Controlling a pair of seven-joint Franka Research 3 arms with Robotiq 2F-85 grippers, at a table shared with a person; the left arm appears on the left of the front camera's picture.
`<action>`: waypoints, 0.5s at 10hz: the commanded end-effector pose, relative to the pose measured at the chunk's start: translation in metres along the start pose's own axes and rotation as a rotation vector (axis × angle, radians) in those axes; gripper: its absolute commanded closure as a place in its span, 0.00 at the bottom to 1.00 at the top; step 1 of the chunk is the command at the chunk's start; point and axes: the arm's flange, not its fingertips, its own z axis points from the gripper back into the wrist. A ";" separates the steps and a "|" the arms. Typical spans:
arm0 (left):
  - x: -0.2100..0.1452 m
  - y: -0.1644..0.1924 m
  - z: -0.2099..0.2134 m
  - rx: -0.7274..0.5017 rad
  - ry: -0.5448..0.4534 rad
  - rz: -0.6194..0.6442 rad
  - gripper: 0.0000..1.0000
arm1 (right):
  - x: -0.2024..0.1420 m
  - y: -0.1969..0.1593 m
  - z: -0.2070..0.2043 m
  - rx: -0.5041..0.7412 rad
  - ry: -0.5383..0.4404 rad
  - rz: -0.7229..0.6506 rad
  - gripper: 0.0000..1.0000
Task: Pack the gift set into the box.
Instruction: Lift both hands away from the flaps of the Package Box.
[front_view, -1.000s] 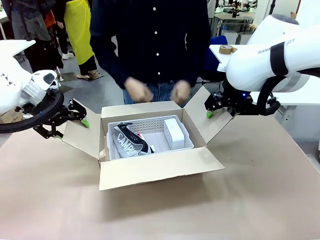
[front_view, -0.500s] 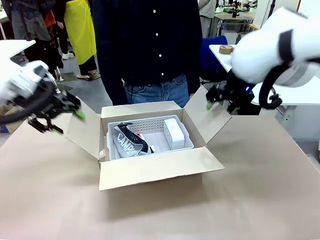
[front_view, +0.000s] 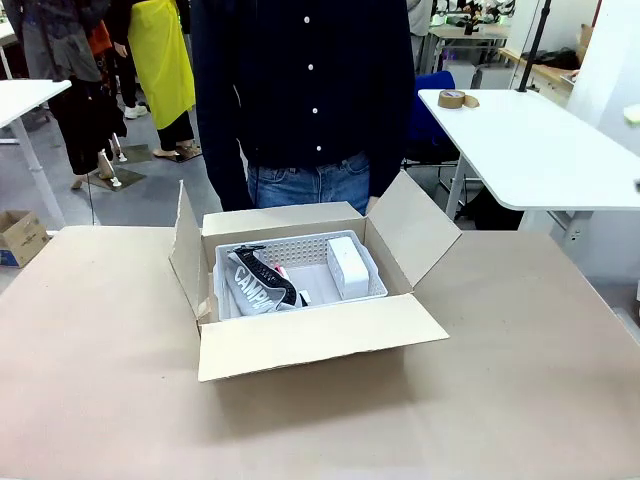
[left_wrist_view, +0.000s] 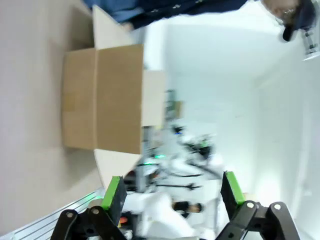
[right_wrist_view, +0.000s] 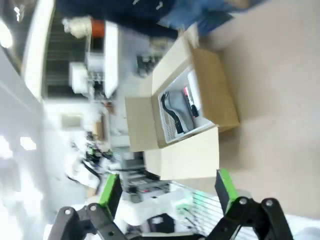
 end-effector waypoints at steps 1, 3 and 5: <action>0.003 0.071 -0.021 -0.281 0.014 0.118 0.00 | -0.007 -0.074 -0.016 0.080 -0.072 -0.153 0.00; 0.022 0.076 -0.036 -0.224 -0.094 0.218 0.00 | 0.003 -0.105 -0.057 -0.050 -0.080 -0.250 0.00; 0.019 0.058 0.016 -0.249 -0.055 0.121 0.00 | -0.005 -0.086 0.009 0.053 -0.065 -0.206 0.00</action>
